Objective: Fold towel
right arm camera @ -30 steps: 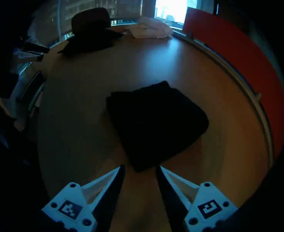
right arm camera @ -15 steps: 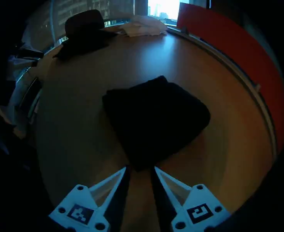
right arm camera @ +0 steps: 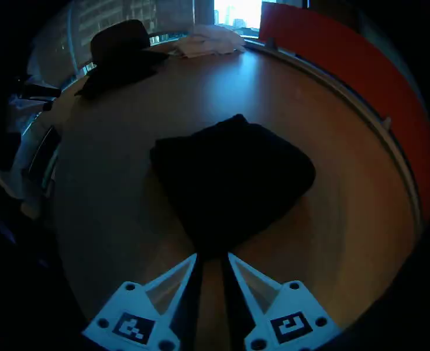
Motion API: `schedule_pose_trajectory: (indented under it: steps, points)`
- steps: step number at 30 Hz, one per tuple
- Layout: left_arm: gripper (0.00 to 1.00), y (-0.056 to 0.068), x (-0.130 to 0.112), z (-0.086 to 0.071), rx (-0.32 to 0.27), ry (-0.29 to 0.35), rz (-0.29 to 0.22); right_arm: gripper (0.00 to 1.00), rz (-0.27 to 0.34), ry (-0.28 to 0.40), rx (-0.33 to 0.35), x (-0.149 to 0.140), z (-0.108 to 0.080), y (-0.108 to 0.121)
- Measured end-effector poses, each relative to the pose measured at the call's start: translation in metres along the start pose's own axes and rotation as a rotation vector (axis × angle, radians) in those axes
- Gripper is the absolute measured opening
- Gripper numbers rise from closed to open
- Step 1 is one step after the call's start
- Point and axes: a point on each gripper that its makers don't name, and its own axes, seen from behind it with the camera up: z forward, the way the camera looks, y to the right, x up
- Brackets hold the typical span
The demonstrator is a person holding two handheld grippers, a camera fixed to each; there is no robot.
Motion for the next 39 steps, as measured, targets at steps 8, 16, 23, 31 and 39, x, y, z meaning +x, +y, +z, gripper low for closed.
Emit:
schedule_pose_trajectory:
  steps: [8, 16, 23, 31, 39]
  points:
    - [0.70, 0.001, 0.001, 0.001, -0.006, 0.001, 0.005, 0.05, 0.011, 0.022, -0.014, 0.007, -0.002, 0.003]
    - [0.70, 0.003, 0.007, 0.007, -0.024, 0.015, 0.011, 0.05, -0.001, 0.066, -0.059, 0.036, -0.023, 0.018]
    - [0.70, 0.007, 0.021, 0.012, -0.046, 0.045, 0.022, 0.05, -0.036, 0.139, -0.105, 0.087, -0.049, 0.036]
    - [0.70, 0.013, 0.037, 0.014, -0.072, 0.076, 0.041, 0.05, -0.100, 0.229, -0.149, 0.150, -0.081, 0.053]
    - [0.70, 0.019, 0.047, 0.014, -0.094, 0.096, 0.049, 0.05, -0.138, 0.293, -0.203, 0.188, -0.116, 0.071]
